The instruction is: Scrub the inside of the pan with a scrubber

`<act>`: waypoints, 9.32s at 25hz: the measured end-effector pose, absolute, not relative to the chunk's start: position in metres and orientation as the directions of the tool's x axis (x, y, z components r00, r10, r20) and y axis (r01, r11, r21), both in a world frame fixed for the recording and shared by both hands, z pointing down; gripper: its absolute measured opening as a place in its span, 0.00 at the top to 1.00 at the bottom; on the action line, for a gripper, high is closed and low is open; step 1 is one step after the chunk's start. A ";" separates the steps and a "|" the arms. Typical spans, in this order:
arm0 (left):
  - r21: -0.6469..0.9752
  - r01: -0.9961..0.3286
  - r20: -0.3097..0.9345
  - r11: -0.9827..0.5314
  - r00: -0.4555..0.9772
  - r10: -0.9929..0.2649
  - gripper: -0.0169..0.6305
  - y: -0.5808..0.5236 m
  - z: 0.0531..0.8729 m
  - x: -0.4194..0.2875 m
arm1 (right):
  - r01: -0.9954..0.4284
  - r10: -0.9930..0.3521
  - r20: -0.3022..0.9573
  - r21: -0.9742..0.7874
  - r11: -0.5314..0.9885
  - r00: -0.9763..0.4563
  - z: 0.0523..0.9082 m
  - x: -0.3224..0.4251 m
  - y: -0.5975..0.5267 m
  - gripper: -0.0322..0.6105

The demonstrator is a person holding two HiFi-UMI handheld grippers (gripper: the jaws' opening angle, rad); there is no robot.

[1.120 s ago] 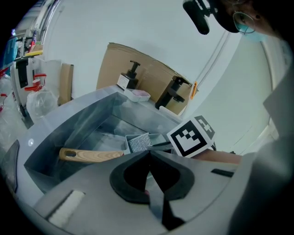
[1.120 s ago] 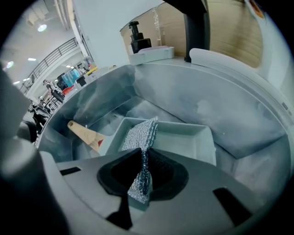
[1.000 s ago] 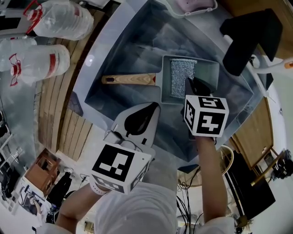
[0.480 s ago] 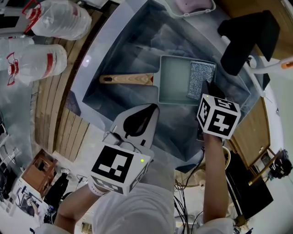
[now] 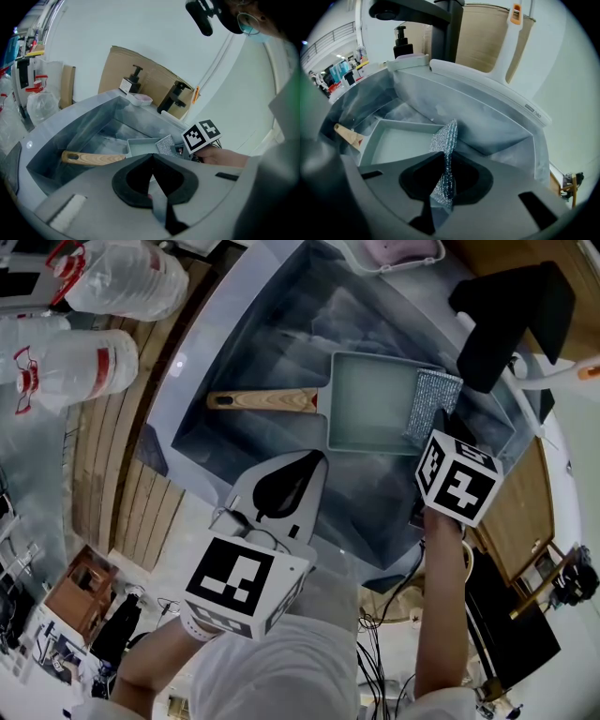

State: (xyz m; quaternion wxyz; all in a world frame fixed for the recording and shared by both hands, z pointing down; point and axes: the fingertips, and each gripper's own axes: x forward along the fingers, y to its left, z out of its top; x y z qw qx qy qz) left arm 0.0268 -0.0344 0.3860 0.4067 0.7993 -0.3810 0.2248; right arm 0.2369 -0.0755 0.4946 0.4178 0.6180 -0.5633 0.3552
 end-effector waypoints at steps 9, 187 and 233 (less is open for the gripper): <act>0.479 -0.792 0.667 -0.378 0.609 -0.429 0.98 -0.031 0.384 0.021 | -0.996 -0.380 0.923 -0.026 0.088 -0.058 0.501 0.175 -0.066 0.88; 0.340 -0.827 0.540 -0.448 0.562 -0.626 0.98 0.035 0.175 -0.034 | -0.906 -0.796 0.505 -0.404 0.125 -0.335 0.174 0.146 0.023 0.88; 0.223 -0.815 0.437 -0.535 0.574 -0.693 0.98 0.061 0.102 -0.042 | -0.930 -0.870 0.352 -0.253 0.266 -0.345 0.099 0.126 0.077 0.88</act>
